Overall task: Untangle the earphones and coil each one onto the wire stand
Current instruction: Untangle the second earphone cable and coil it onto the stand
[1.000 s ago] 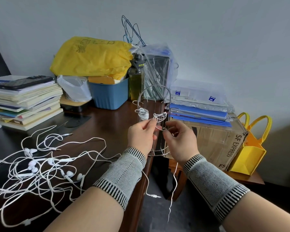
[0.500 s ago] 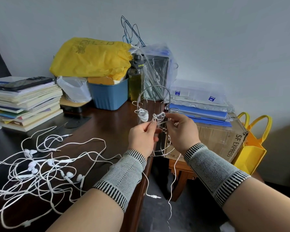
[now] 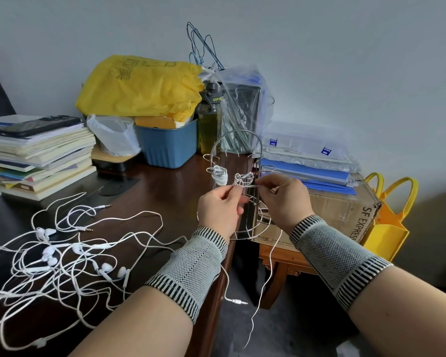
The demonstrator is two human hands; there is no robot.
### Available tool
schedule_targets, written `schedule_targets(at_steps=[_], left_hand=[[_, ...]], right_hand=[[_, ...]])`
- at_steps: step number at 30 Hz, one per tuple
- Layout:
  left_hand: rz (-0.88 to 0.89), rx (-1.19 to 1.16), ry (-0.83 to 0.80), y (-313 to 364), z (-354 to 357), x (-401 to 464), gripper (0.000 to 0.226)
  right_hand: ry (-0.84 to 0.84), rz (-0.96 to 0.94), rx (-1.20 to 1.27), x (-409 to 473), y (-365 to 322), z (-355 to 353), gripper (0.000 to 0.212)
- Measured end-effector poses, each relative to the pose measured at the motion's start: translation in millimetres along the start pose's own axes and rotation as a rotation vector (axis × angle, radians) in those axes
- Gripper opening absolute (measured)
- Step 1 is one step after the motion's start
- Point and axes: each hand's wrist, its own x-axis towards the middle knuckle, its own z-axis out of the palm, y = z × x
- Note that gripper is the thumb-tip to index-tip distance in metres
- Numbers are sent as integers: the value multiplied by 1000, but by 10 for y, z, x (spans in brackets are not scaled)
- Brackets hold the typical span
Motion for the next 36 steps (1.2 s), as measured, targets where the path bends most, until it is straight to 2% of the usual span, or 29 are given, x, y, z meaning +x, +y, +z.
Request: schedule_targets(at_steps=[2,5,9,12,16,19,22,30,32,36], left_hand=[[-39,-49,9,-7,3,18,15],[-50,-75,23,-18,-12,30,13],[-34,-57,33,-48,-2,29,8],[-19,-48,39,-58,5,23,14],[-20,-57,54,-50,-5,20,10],[-35,-73,50,-32,-1,5,13],[-50,-98,39,-16,11,-22,17],[22,-10,14,-53,41,-48,12],[36,9,15,-58,37,-42,12],[29,8,13,-66,37,-22,12]], right_hand=[[-56,80,69,-31,63,-65,5],[-190,251,173,-63,187,-240,10],[-304,366,153,-43,324,-459,18],[-231,289,25,41,235,-533,20],[-121,-17,-235,192,-173,-518,25],[-134,-139,-441,317,-457,-431,22],[-184,-130,-617,455,-616,-319,20],[-322,-140,-820,474,-1029,-153,18],[-354,-88,-775,558,-1022,-105,26],[-423,25,-524,693,-970,-43,36]])
